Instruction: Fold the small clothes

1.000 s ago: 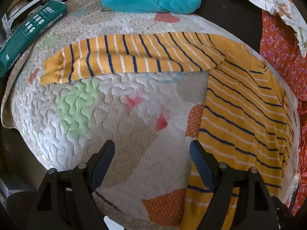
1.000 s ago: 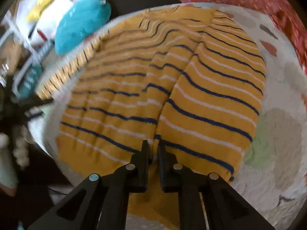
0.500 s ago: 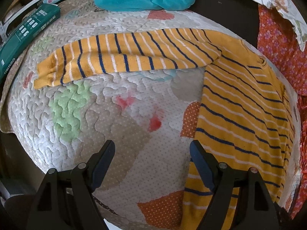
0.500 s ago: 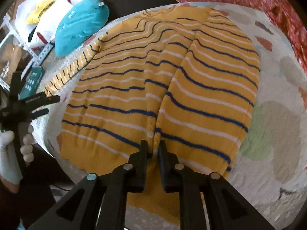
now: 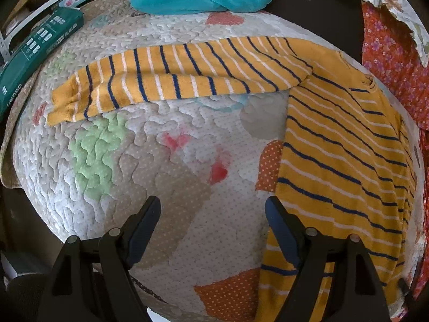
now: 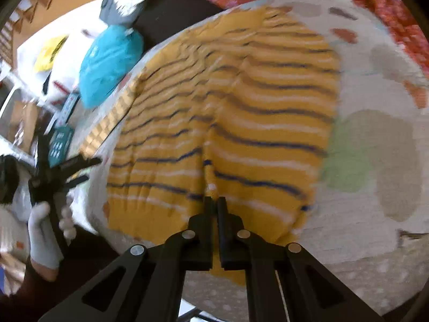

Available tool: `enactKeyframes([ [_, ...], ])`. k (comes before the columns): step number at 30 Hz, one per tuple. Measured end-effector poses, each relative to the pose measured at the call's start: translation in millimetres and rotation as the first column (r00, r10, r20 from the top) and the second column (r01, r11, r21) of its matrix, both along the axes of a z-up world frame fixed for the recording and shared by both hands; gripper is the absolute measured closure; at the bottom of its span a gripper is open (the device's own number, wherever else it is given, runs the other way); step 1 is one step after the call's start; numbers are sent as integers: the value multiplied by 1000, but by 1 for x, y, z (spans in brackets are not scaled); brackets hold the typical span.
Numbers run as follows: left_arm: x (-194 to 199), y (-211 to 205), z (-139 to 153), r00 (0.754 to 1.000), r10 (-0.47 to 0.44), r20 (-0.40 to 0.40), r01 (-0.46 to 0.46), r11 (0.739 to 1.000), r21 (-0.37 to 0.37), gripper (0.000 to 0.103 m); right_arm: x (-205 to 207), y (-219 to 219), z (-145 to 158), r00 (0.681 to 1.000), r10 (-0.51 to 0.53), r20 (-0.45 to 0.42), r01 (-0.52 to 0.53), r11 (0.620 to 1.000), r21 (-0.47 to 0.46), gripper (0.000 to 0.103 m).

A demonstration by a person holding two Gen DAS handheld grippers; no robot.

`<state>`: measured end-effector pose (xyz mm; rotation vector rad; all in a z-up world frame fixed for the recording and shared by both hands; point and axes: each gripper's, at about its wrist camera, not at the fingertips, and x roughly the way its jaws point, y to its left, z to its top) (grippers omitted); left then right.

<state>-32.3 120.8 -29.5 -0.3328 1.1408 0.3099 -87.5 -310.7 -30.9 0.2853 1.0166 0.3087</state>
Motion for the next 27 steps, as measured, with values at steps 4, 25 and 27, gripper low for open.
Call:
enactKeyframes([
  [4, 0, 2, -2, 1000, 6, -11, -6, 1000, -3, 23, 16, -70, 23, 973, -221, 69, 230, 955, -188, 101],
  [25, -24, -19, -22, 980, -189, -54, 177, 967, -181, 23, -5, -49, -28, 968, -196, -156, 213, 971, 105, 50],
  [27, -31, -24, -25, 977, -207, -54, 191, 957, -219, 23, -3, -42, -37, 972, -163, -171, 186, 975, 124, 50],
])
